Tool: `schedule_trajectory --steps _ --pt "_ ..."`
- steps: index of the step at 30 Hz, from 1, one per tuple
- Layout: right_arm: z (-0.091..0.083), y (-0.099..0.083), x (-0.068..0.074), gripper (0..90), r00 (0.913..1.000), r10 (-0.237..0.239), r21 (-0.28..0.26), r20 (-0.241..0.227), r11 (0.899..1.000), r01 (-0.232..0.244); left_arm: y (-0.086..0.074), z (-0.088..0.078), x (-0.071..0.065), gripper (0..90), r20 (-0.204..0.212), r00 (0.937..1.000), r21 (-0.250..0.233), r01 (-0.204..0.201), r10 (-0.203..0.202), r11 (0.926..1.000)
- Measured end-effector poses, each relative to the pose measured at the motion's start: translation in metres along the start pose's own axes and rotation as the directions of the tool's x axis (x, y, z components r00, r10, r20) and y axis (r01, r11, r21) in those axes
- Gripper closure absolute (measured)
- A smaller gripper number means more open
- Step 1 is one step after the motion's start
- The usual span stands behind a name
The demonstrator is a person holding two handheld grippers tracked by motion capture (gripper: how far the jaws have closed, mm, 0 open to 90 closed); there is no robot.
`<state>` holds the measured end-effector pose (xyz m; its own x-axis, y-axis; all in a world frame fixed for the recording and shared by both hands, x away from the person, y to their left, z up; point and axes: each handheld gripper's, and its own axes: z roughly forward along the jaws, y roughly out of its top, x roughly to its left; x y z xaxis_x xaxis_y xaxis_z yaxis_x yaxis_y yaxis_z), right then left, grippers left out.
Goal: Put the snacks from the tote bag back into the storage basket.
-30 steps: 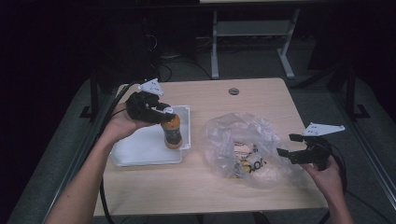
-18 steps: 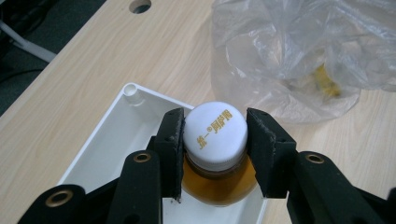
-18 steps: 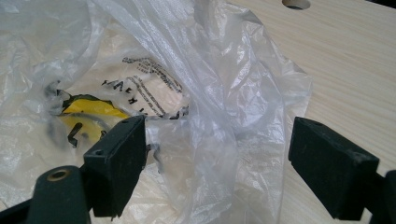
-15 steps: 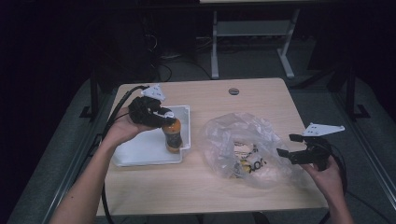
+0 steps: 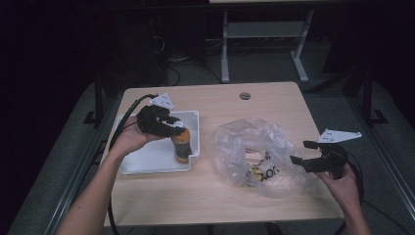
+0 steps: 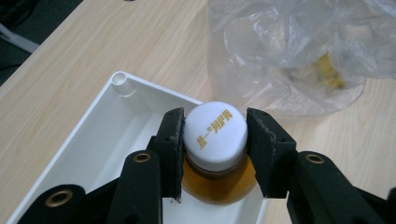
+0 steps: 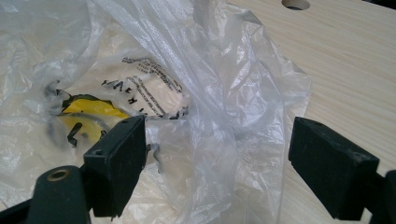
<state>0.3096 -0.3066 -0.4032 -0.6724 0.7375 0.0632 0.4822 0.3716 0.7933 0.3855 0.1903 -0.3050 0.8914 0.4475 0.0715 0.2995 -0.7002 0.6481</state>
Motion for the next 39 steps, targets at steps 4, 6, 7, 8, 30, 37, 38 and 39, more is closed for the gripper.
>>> schedule_trajectory --steps 4,6,7,8,30,37,38,39 --pt "0.000 0.000 0.001 18.3 1.0000 0.000 0.004 -0.001 1.000 0.000 -0.001 0.003 0.001 58.9 0.004 1.0000 0.004 0.004 -0.004 1.0000" --pt "0.000 0.001 0.001 18.3 1.0000 0.000 0.005 0.000 1.000 0.000 -0.001 0.005 0.000 58.9 0.006 1.0000 0.005 0.004 -0.004 1.0000" --pt "0.001 0.001 0.001 18.3 1.0000 0.002 0.004 -0.001 1.000 -0.002 -0.001 0.006 0.000 58.9 0.005 1.0000 0.005 0.001 -0.001 1.0000" --pt "0.001 0.001 0.001 18.3 1.0000 0.002 0.004 -0.001 1.000 -0.002 -0.002 0.006 0.000 58.9 0.005 1.0000 0.004 -0.004 0.004 1.0000" --pt "0.003 0.001 0.002 18.3 1.0000 -0.009 0.008 -0.004 1.000 0.009 -0.007 0.011 0.000 58.6 0.029 0.9996 0.000 0.003 -0.003 1.0000" --pt "0.004 0.001 0.002 18.3 1.0000 -0.004 0.019 -0.005 1.000 0.004 -0.008 0.011 -0.002 57.8 0.048 0.9988 0.011 0.011 -0.012 0.9999" --pt "0.005 0.001 0.002 18.3 1.0000 -0.005 0.021 -0.005 1.000 0.005 -0.008 0.010 -0.003 57.4 0.038 0.9992 0.012 0.012 -0.012 0.9999" --pt "0.005 0.001 0.002 18.3 1.0000 -0.006 0.025 -0.004 1.000 0.007 -0.008 0.010 -0.003 55.7 0.028 0.9995 0.006 0.018 -0.018 0.9998"
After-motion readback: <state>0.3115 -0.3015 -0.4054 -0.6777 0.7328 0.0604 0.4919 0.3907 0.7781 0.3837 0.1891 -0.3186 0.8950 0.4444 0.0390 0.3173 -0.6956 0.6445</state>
